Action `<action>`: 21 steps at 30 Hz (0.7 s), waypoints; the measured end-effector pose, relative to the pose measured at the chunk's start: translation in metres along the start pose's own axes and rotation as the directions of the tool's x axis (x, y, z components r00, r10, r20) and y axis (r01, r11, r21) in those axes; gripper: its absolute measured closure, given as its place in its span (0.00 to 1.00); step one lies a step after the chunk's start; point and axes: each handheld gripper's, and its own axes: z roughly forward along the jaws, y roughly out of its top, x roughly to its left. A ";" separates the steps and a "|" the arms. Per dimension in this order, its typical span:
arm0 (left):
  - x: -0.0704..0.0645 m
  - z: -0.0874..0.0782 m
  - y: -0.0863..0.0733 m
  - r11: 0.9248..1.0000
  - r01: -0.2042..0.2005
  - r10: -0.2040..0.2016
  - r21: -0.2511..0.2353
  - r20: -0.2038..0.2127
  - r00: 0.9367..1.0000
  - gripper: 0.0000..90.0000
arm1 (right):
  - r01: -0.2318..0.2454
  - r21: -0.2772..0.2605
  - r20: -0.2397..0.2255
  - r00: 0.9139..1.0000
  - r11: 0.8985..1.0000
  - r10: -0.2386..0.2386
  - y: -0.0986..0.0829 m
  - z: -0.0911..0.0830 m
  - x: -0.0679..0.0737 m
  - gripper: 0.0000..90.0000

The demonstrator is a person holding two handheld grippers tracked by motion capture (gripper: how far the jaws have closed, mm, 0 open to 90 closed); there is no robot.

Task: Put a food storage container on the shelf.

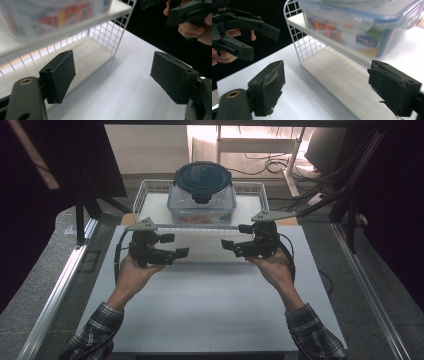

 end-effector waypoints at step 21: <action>-0.018 -0.004 -0.085 1.000 0.026 -0.026 0.014 0.016 1.000 0.14 | 0.054 0.051 0.004 0.999 0.997 -0.054 -0.069 -0.016 0.025 0.03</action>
